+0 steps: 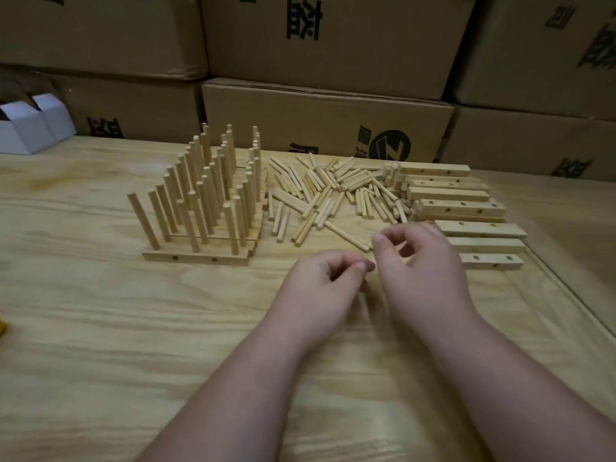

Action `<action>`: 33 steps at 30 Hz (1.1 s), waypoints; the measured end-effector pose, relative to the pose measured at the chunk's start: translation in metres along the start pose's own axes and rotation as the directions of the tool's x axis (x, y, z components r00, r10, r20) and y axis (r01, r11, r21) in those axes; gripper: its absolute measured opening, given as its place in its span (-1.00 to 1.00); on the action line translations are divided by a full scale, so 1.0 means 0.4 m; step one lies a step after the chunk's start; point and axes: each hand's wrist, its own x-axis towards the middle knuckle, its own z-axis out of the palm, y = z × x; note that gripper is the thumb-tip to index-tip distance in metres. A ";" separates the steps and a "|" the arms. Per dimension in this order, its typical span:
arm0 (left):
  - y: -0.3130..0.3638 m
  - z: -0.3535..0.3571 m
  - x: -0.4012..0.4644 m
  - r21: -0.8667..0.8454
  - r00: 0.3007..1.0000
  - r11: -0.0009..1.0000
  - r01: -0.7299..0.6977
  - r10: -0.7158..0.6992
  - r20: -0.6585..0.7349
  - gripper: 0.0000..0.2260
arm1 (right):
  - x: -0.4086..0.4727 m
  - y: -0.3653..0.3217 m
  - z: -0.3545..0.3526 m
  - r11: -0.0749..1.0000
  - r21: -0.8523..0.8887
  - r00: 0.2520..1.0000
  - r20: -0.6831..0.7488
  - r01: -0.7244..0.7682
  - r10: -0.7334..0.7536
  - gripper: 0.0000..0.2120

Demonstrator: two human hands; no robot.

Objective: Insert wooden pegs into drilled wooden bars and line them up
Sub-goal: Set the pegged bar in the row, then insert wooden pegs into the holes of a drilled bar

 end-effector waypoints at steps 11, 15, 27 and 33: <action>-0.002 0.004 0.008 -0.073 0.998 0.996 0.046 -0.049 -0.041 -0.83 | 0.018 0.150 -0.075 0.908 -0.288 0.944 0.036 -0.303 0.327 -0.59; 0.003 0.000 0.007 -0.088 0.998 0.995 0.036 -0.041 -0.048 -0.83 | 0.021 0.149 -0.054 0.932 -0.262 0.958 0.072 -0.251 0.279 -0.65; 0.008 -0.003 0.003 -0.107 0.997 0.993 0.053 -0.059 -0.047 -0.82 | 0.017 0.149 -0.040 0.926 -0.375 0.991 0.107 -0.030 0.076 -0.71; 0.009 -0.005 0.003 -0.100 0.998 0.994 0.052 -0.056 -0.039 -0.83 | 0.018 0.142 -0.037 0.906 -0.422 0.994 0.107 0.019 0.028 -0.75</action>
